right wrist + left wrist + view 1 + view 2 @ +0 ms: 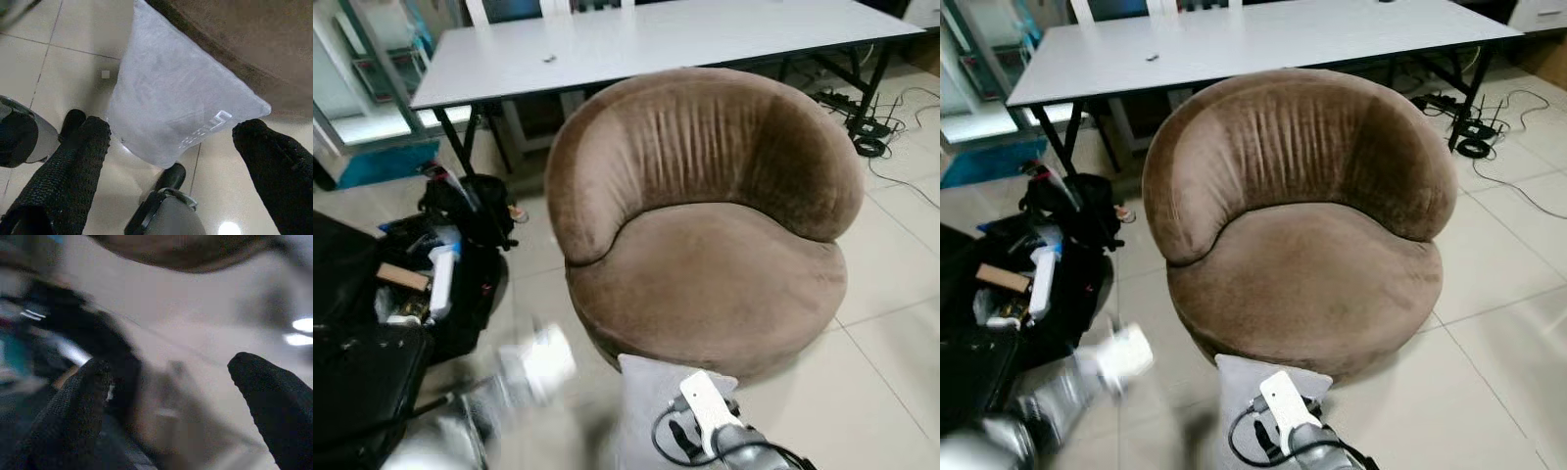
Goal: Move the pillow to the sofa from floor
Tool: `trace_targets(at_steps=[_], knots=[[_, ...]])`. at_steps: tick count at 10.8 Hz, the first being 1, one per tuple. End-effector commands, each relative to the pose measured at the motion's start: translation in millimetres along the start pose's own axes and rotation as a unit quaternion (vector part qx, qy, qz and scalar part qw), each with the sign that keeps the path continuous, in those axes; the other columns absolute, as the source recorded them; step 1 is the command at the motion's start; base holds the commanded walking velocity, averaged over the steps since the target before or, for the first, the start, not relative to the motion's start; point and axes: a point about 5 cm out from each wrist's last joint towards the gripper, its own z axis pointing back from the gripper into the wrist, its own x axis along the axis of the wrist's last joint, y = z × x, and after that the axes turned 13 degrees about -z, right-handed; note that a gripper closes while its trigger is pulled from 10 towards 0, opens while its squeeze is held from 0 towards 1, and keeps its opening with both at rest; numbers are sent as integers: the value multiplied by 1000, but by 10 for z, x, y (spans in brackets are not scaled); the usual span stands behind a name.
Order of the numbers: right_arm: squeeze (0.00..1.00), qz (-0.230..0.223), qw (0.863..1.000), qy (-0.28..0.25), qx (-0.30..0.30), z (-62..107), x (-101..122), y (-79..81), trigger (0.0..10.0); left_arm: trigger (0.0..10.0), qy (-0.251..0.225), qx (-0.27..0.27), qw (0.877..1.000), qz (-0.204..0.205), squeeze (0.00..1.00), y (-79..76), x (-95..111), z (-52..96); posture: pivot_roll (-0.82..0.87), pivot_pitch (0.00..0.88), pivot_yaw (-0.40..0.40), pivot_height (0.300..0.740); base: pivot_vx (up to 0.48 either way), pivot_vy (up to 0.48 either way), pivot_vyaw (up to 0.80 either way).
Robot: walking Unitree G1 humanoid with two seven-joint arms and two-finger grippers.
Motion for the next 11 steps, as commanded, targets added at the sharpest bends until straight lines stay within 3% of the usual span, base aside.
trace_targets(at_steps=[1, 2, 4, 11], knots=[[0, -6, 1000, -15, 2, -1, 41, -3, 10000, 10000, -11, -34, 997, -63, 0, -167, 67, -4, -256, 0, 109, 740, 0, 0, 0], [0, -7, 1000, -17, 3, 1, 37, -6, 10000, 10000, -12, -36, 995, -94, 0, -171, 83, -6, -264, 0, 112, 740, 0, 0, 0], [0, -8, 1000, -24, 7, 8, 29, -6, 10000, 10000, -12, -41, 995, -93, 0, -141, 115, -15, -276, 0, 127, 735, 0, 0, 0], [0, -6, 999, -30, 14, 15, 22, -6, 10000, 10000, -10, -46, 995, -89, 0, -175, 124, -15, -274, 0, 133, 640, 0, 0, 0]])
